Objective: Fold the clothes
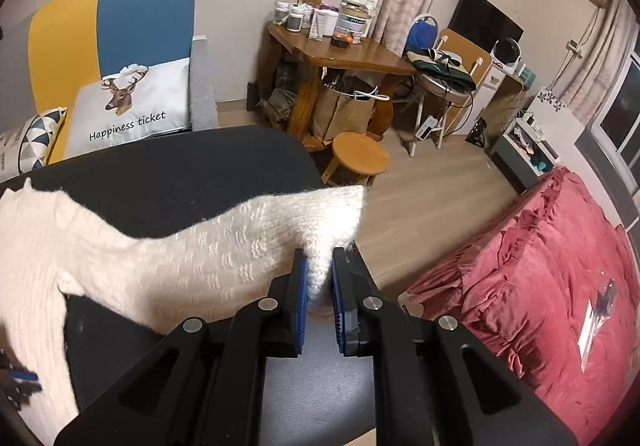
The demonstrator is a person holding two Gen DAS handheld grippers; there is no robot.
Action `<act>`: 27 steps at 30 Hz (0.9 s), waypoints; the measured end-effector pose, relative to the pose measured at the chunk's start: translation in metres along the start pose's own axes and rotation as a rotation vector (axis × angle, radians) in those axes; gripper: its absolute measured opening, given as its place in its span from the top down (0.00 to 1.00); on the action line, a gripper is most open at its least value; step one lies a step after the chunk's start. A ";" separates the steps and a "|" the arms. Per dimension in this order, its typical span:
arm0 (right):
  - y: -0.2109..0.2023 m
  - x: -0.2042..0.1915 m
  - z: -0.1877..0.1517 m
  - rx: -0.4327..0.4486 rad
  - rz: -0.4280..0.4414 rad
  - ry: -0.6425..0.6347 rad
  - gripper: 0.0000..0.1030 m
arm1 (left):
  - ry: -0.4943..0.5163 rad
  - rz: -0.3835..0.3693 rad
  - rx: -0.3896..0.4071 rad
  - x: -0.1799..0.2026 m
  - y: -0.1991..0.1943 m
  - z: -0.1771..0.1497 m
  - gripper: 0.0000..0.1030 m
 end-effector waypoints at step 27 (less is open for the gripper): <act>0.078 0.041 -0.058 -0.135 -0.072 0.108 0.89 | -0.082 0.310 0.015 -0.068 0.077 0.109 0.90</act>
Point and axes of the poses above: each gripper's, at about its wrist camera, not at the fingertips, and y roughly the way its jaws point, x to its right, z to its top, the point moved 1 cm from there along y, roughly the way its jaws point, and after that the axes turned 5 degrees about -x, right-handed, at the moved point
